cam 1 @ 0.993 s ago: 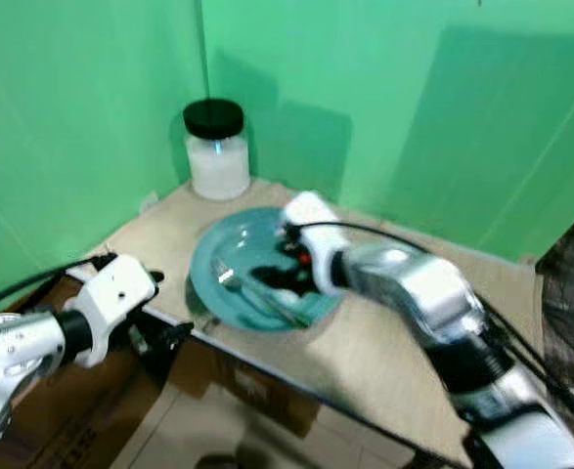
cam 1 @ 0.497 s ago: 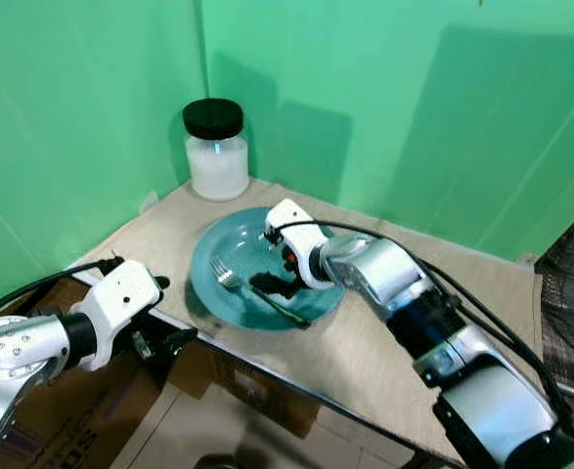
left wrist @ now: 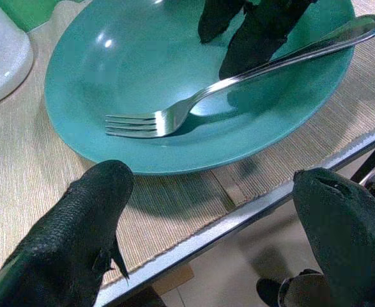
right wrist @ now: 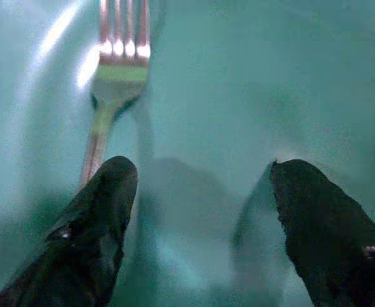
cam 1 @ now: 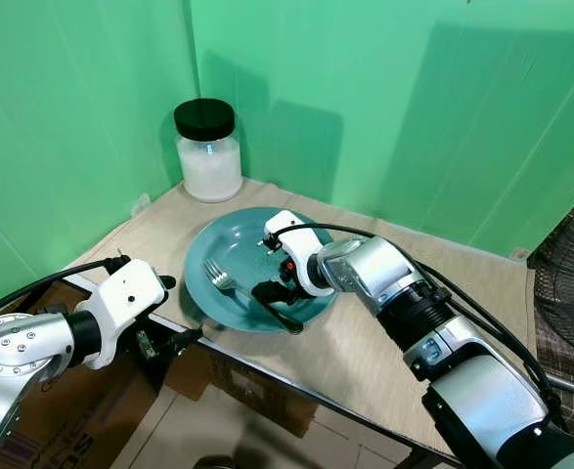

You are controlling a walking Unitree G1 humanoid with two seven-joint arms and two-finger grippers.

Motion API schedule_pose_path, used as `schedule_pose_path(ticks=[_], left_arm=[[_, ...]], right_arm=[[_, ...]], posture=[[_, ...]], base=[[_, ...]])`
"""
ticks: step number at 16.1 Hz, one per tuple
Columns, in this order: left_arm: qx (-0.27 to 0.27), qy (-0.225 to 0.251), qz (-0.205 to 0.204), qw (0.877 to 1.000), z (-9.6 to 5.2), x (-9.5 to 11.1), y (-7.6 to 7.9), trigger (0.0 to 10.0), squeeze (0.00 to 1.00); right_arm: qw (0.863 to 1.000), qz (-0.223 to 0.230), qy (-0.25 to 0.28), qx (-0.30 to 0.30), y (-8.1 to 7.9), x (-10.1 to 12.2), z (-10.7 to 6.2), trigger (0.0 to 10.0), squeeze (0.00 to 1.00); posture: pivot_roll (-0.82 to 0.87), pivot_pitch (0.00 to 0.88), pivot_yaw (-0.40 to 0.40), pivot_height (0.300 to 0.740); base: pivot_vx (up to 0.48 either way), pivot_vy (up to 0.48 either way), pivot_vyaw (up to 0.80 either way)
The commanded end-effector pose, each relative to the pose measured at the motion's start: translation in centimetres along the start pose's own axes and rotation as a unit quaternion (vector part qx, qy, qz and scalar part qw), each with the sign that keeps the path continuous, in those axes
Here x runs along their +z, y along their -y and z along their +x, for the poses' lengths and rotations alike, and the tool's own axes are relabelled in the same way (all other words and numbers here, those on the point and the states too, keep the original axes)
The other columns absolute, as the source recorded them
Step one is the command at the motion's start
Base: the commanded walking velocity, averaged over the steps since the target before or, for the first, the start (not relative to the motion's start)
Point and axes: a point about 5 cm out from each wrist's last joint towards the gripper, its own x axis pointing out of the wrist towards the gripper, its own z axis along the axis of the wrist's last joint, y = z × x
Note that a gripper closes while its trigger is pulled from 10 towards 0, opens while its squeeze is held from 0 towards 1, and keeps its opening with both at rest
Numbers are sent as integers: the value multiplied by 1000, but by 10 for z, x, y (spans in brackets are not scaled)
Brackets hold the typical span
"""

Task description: Setting the table

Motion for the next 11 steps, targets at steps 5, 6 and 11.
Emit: schedule_pose_path(ticks=[5,6,11], left_arm=[[2,1,6,1000,-1,2,-1,10000,0],[2,1,6,1000,-1,2,-1,10000,0],[-2,3,5,1000,1,3,1,10000,0]], right_arm=[[995,6,99,0,6,31,-19,10000,1000],[996,-6,88,15,2,27,-21,10000,1000],[998,-61,-12,26,-10,-8,-10,10000,0]], posture=[[206,0,-28,740],[204,0,-28,740],[203,0,-32,740]], base=[[0,0,0],[0,0,0],[0,0,0]])
